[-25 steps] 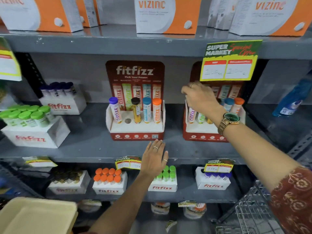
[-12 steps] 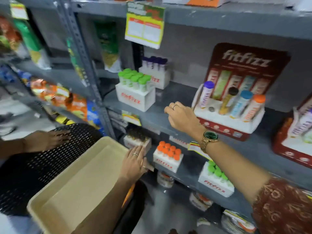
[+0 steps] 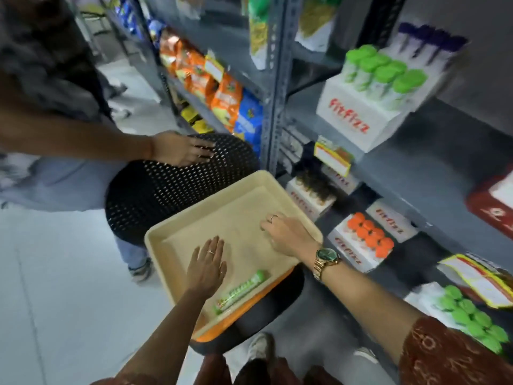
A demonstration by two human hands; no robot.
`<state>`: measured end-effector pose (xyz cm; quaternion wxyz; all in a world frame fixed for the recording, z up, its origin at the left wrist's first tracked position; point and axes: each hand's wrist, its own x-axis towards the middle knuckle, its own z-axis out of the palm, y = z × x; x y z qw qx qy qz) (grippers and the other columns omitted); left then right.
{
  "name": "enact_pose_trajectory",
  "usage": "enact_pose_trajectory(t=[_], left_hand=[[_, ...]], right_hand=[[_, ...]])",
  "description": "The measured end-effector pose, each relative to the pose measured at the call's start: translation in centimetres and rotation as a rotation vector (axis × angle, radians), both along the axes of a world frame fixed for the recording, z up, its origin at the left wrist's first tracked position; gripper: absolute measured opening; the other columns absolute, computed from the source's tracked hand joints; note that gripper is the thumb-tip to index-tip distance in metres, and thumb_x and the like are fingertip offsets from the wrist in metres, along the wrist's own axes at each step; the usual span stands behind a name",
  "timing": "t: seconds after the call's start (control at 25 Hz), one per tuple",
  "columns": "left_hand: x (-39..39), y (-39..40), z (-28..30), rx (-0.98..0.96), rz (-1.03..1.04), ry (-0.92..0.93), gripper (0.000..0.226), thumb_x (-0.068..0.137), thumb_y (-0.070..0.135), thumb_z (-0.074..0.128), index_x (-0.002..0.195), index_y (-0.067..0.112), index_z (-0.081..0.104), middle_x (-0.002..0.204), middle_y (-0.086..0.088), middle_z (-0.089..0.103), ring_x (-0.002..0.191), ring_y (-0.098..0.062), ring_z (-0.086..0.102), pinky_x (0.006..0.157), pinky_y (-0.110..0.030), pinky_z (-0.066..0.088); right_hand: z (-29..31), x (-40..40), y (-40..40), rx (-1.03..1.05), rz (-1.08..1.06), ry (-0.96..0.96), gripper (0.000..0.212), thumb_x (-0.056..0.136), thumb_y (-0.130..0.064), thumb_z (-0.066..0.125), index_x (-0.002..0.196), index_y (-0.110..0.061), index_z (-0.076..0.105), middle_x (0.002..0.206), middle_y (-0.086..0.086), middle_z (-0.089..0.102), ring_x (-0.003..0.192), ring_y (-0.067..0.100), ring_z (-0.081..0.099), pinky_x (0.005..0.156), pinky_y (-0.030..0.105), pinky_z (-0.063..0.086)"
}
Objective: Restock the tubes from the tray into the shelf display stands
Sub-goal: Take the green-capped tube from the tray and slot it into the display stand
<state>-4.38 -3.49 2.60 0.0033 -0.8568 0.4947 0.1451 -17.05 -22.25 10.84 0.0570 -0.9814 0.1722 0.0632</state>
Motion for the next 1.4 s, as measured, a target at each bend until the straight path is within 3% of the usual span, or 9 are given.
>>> enact_pose_trajectory(t=[0.16,0.44,0.64,1.04,1.28,1.4], left_hand=[[1.5,1.8,-2.8,0.106,0.056,0.024,0.061,0.102,0.038,0.025,0.15,0.013,-0.001,0.161,-0.006,-0.002,0.148,-0.023,0.002,0.12,-0.041,0.008],[2.0,2.3,-6.6,0.239,0.127,0.165,0.074,0.097,0.055,0.024,0.149,0.017,-0.013,0.159,-0.002,-0.017,0.148,-0.023,-0.009,0.119,-0.045,0.007],[1.7,2.0,-8.0,0.302,0.141,0.193,0.078,0.095,0.059,0.022,0.147,0.019,-0.019,0.158,0.0,-0.023,0.147,-0.021,-0.014,0.12,-0.045,-0.002],[2.1,1.8,-7.3,0.352,0.131,0.234,0.076,0.097,0.056,0.025,0.147,0.02,-0.019,0.157,0.001,-0.024,0.147,-0.02,-0.015,0.12,-0.045,-0.002],[3.1,0.8,-4.1,0.354,0.116,0.288,0.07,0.099,0.051,0.026,0.15,0.015,-0.007,0.16,-0.004,-0.012,0.148,-0.025,-0.005,0.119,-0.049,0.01],[2.6,-0.9,-1.5,0.302,0.084,0.222,0.069,0.1,0.05,0.024,0.15,0.013,-0.005,0.16,-0.004,-0.011,0.148,-0.023,-0.004,0.119,-0.048,0.011]], right_hand=[[-5.0,2.0,3.0,0.082,0.143,0.281,0.031,0.092,-0.004,0.04,0.12,-0.007,0.053,0.121,0.012,0.056,0.113,0.028,0.051,0.084,0.039,0.05],[-8.1,3.3,4.6,0.283,0.199,0.559,0.044,0.083,-0.005,0.068,0.125,-0.008,0.055,0.122,0.013,0.057,0.109,0.029,0.056,0.084,0.038,0.049],[-9.0,3.7,5.5,0.091,0.327,0.572,0.024,0.084,0.007,0.055,0.106,0.0,0.061,0.114,0.017,0.06,0.102,0.032,0.057,0.077,0.038,0.049],[-9.6,2.9,5.3,0.039,0.35,0.504,0.029,0.087,0.003,0.047,0.115,-0.004,0.051,0.118,0.015,0.06,0.109,0.03,0.054,0.091,0.041,0.041],[-5.5,1.0,3.7,-0.007,0.311,0.36,0.025,0.087,-0.003,0.05,0.111,-0.007,0.054,0.113,0.012,0.062,0.109,0.03,0.052,0.09,0.04,0.043],[-0.9,-0.7,2.0,-0.004,0.223,0.257,0.026,0.084,-0.009,0.053,0.11,-0.009,0.058,0.11,0.012,0.063,0.104,0.031,0.056,0.087,0.04,0.045]])
